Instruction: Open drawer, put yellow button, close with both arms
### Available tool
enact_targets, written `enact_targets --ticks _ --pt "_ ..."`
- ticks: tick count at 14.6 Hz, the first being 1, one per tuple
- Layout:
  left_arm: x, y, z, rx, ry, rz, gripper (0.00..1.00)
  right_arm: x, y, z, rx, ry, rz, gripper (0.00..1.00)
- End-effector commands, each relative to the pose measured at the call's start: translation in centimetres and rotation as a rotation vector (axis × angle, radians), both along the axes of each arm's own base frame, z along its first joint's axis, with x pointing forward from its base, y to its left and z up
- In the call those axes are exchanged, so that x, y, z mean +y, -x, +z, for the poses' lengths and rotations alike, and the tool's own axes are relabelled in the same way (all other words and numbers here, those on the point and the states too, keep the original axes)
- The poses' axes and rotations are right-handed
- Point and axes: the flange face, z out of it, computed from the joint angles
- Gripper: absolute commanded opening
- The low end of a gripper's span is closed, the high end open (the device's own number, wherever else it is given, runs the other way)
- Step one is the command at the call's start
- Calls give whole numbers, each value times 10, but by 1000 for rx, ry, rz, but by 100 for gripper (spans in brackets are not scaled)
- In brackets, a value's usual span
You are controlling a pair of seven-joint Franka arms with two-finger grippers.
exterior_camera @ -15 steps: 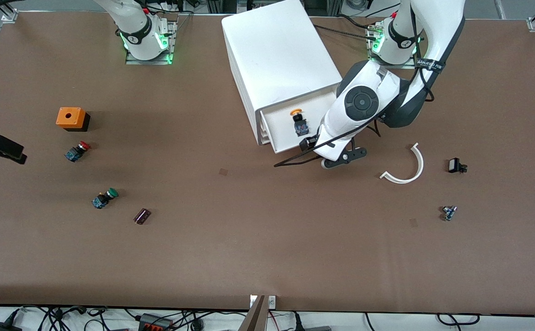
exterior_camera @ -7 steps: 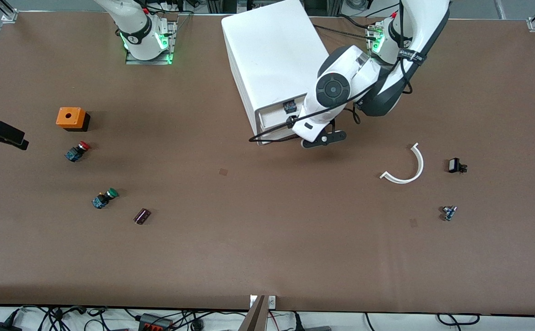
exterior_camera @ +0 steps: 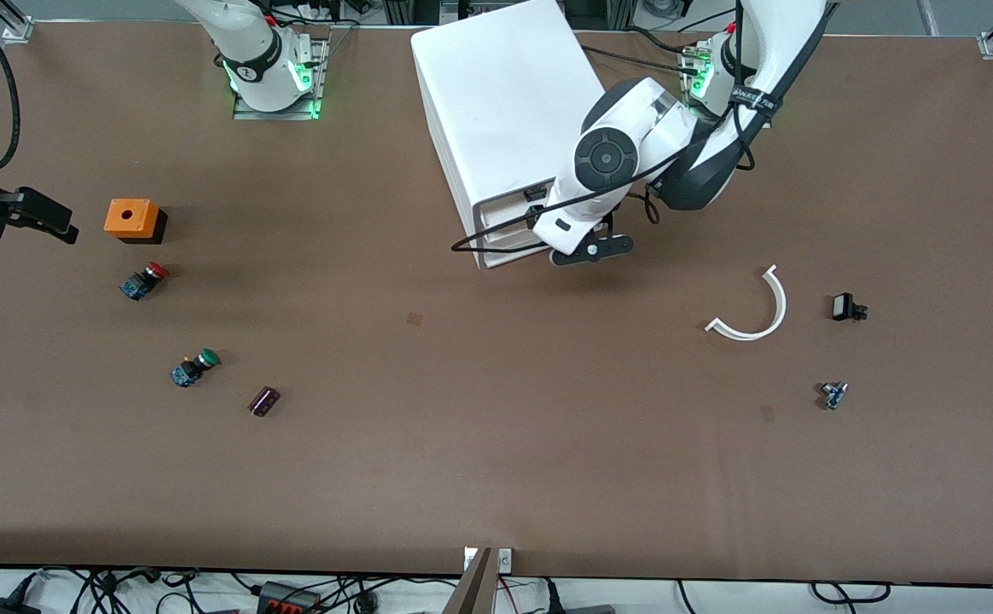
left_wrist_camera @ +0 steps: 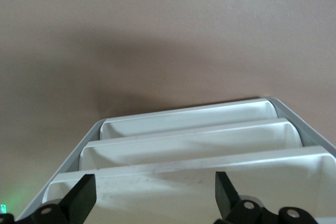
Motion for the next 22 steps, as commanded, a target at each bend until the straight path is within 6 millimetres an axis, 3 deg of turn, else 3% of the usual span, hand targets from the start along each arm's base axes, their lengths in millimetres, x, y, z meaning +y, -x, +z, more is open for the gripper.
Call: enact_targets --ticks 1,6,10,13,17,22 --pt "-12 15 7 -7 -11 -22 100 2 7 -8 -9 -1 18 100" --pt "-9 12 9 -8 -7 -12 100 2 5 5 -26 -6 7 100" --pt "20 -18 28 -53 5 -3 100 3 2 1 -23 -2 12 100" --pt "85 -61 46 -82 46 -55 100 3 2 5 -27 -2 15 100" --pt "177 -111 99 -70 16 -111 100 -1 2 5 -28 -3 6 100" --pt "260 -147 151 -143 -22 -330 100 4 2 6 -31 -6 9 100"
